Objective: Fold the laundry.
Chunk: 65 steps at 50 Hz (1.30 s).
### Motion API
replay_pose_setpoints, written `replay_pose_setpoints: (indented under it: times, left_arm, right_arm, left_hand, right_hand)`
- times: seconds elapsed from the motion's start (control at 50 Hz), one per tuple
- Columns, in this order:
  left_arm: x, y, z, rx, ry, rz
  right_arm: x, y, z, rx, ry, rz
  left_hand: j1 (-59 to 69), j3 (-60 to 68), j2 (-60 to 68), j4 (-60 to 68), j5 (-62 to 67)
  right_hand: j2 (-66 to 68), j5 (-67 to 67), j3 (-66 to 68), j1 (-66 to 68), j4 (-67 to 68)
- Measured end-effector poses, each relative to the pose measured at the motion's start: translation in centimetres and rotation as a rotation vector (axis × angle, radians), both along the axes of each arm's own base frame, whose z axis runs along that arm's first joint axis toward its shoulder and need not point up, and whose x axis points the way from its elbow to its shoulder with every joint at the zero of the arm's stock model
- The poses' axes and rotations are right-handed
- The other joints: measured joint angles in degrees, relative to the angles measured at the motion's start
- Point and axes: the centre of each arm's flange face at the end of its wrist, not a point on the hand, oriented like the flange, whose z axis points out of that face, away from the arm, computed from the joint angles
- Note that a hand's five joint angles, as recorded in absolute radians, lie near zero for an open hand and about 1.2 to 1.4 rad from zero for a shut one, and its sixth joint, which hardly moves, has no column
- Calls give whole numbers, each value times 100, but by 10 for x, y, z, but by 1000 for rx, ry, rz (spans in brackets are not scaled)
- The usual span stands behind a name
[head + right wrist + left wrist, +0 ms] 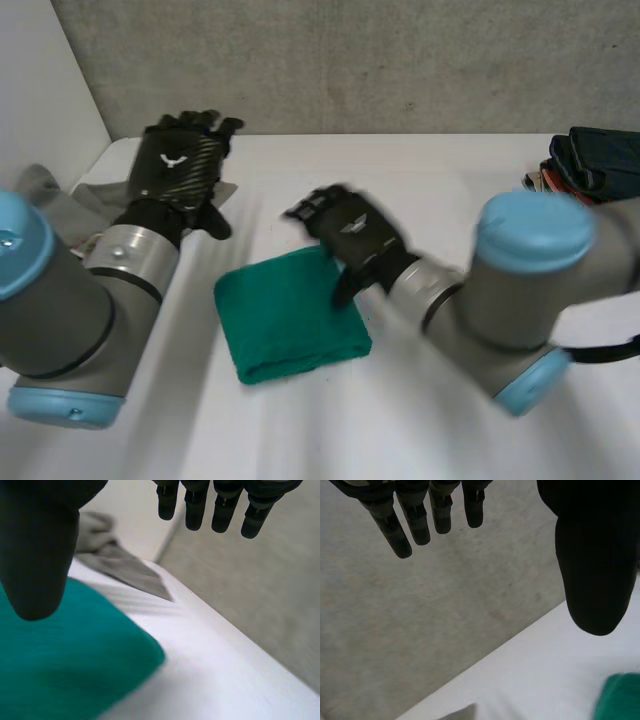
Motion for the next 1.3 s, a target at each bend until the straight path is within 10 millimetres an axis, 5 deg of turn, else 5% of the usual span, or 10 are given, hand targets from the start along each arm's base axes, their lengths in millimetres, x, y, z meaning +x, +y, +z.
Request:
replay_pose_setpoints:
  times: [0.12, 0.32, 0.5, 0.66, 0.76, 0.88, 1.04, 1.3]
  left_arm:
    - [-20, 18, -27, 150, -16, -41]
    - [-9, 43, -102, 446, -234, 103]
    - [-4, 45, -116, 481, -280, 116]
    - [-6, 30, -76, 366, -210, 117]
    - [-16, 17, -27, 222, -130, 39]
    - [-36, 11, 18, 115, -77, -209]
    - [-50, 18, 43, 126, -86, -468]
    - [-57, 20, 51, 115, -79, -507]
  right_arm:
    - [-17, -28, -4, 193, -20, -104]
    - [0, -37, -48, 407, 105, -30]
    - [1, -42, -60, 376, 206, -17]
    - [-5, -41, -33, 124, 335, -63]
    - [4, -13, -21, -83, 357, -32]
    - [5, 36, -36, -178, 337, 45]
    - [5, 67, -62, -120, 314, 122]
    - [26, 44, -80, -177, 240, 111]
  left_hand:
    - [22, 0, 1, 2, 0]
    - [16, 0, 0, 0, 0]
    - [16, 0, 0, 0, 0]
    - [0, 0, 0, 0, 0]
    - [0, 0, 0, 0, 0]
    - [0, 0, 0, 0, 0]
    - [0, 0, 0, 0, 0]
    - [0, 0, 0, 0, 0]
  right_hand:
    - [0, 0, 0, 0, 0]
    - [0, 0, 0, 0, 0]
    - [0, 0, 0, 0, 0]
    - [0, 0, 0, 0, 0]
    - [0, 0, 0, 0, 0]
    - [0, 0, 0, 0, 0]
    - [0, 0, 0, 0, 0]
    - [17, 84, 87, 34, 93]
